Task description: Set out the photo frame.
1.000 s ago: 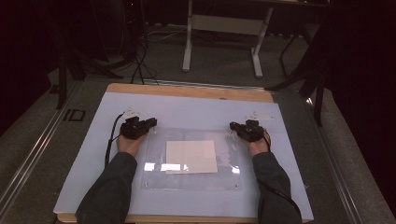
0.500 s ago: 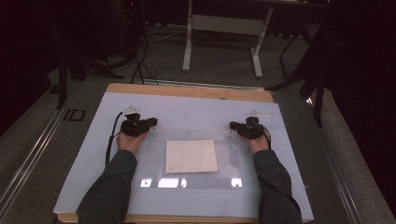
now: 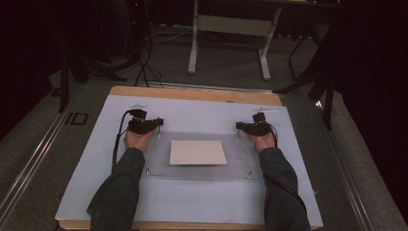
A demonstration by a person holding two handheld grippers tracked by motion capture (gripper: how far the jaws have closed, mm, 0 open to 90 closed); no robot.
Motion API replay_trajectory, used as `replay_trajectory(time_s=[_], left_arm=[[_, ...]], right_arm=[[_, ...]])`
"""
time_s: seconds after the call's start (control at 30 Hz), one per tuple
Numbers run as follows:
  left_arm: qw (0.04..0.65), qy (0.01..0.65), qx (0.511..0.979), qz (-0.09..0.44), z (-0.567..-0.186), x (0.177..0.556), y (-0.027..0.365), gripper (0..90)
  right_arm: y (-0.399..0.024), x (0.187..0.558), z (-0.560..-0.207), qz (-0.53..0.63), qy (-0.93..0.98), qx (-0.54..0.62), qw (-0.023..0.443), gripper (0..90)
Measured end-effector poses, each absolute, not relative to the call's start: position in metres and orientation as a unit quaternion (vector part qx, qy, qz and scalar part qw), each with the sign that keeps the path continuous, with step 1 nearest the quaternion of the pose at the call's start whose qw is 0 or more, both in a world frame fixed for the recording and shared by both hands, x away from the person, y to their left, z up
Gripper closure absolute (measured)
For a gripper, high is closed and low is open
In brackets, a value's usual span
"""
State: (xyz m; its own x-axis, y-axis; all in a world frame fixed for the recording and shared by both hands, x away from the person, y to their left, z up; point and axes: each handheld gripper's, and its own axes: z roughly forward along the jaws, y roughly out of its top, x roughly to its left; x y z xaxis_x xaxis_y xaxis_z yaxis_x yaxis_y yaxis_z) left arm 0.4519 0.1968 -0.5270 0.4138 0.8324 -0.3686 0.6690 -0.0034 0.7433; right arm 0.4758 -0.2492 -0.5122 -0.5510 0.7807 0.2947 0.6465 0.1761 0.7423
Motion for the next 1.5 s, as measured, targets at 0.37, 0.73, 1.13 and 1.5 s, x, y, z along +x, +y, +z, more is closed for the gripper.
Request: replay_trajectory(time_s=[0.37, 0.73, 1.13, 1.5], left_arm=[[0.447, 0.562, 0.691, 0.08, -0.526, 0.461, 0.193, 83.8], [0.449, 0.566, 0.688, 0.077, -0.527, 0.461, 0.193, 83.7], [0.45, 0.568, 0.685, 0.073, -0.528, 0.462, 0.193, 83.6], [0.448, 0.569, 0.686, 0.071, -0.528, 0.463, 0.193, 83.6]], right_arm=[[-0.248, 0.482, -0.513, 0.439, 0.759, 0.475, 0.077, 83.5], [-0.262, 0.455, -0.506, 0.429, 0.775, 0.441, 0.143, 67.2], [-0.283, 0.431, -0.517, 0.439, 0.775, 0.425, 0.16, 58.8], [-0.285, 0.419, -0.519, 0.427, 0.783, 0.413, 0.184, 57.4]])
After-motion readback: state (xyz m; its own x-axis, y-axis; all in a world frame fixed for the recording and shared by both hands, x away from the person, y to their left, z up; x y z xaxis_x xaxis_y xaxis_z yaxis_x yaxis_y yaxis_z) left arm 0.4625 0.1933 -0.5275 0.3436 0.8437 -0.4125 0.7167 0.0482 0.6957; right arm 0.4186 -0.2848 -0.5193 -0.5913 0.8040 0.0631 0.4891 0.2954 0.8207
